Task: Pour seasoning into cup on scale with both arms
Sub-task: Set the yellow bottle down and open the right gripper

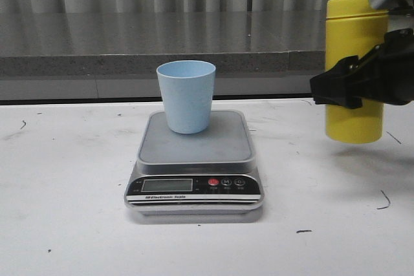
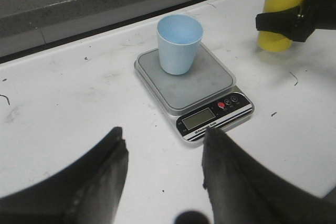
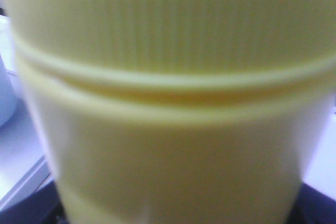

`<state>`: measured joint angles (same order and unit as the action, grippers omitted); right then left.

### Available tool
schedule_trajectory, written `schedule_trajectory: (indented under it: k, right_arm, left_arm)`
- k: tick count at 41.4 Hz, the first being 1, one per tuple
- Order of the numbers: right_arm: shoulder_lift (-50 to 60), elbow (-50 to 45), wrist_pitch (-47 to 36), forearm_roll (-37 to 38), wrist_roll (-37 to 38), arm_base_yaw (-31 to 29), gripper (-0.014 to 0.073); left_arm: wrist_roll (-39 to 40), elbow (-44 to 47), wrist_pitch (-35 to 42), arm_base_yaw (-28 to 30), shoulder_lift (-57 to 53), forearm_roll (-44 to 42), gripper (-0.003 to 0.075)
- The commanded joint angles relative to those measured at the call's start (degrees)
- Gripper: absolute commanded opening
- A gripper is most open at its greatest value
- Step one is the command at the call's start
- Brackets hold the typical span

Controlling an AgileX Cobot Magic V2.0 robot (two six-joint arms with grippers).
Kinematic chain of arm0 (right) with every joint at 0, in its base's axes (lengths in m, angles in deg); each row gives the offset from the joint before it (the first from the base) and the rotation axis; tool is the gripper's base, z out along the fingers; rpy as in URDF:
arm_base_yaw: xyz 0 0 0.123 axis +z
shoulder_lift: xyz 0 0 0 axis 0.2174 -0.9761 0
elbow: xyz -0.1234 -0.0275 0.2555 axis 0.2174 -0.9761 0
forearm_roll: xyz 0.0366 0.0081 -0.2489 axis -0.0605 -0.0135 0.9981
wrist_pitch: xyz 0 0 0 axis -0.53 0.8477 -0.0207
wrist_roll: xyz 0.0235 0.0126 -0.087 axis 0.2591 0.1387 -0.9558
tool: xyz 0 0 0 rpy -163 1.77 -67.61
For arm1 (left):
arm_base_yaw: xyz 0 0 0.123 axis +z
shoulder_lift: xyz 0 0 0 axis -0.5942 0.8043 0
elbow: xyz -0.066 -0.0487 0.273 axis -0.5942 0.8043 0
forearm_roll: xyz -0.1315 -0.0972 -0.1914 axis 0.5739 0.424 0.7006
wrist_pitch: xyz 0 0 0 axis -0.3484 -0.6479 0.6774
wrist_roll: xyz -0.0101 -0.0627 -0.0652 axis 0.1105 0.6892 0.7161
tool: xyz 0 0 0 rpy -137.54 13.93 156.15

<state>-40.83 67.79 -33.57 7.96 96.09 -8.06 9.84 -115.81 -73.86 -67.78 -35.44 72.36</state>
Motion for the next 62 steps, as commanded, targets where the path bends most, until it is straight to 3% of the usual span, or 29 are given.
schedule_trajectory:
  k: [1, 8, 18, 33, 47, 54, 62]
  right_arm:
    - [-1.1, 1.5, -13.4, -1.9, -1.5, -0.4, 0.0321]
    - [-6.3, 2.1, -19.3, -4.7, -6.2, -0.4, 0.0321]
    - [-10.9, 3.7, -21.7, -7.3, -6.5, -0.4, 0.0337]
    - [-12.4, 3.6, -20.8, -7.6, -6.5, -0.4, 0.0576]
    - [-8.6, -1.0, -14.1, -6.9, -6.3, -0.3, 0.0581]
    - [-3.3, -3.2, -4.7, -6.6, -5.4, -0.1, 0.0581]
    - [7.2, -3.2, 19.0, -1.9, 6.3, 1.3, 0.0581]
  left_arm:
    - [0.4, -1.5, 4.1, -0.1, 0.2, 0.4, 0.0334]
    - [0.4, -1.5, 4.1, -0.1, 0.2, 0.4, 0.0334]
    - [0.4, -1.5, 4.1, -0.1, 0.2, 0.4, 0.0334]
    - [0.4, -1.5, 4.1, -0.1, 0.2, 0.4, 0.0334]
    - [0.4, -1.5, 4.1, -0.1, 0.2, 0.4, 0.0334]
    - [0.4, -1.5, 4.1, -0.1, 0.2, 0.4, 0.0334]
    - [0.4, -1.5, 4.1, -0.1, 0.2, 0.4, 0.0334]
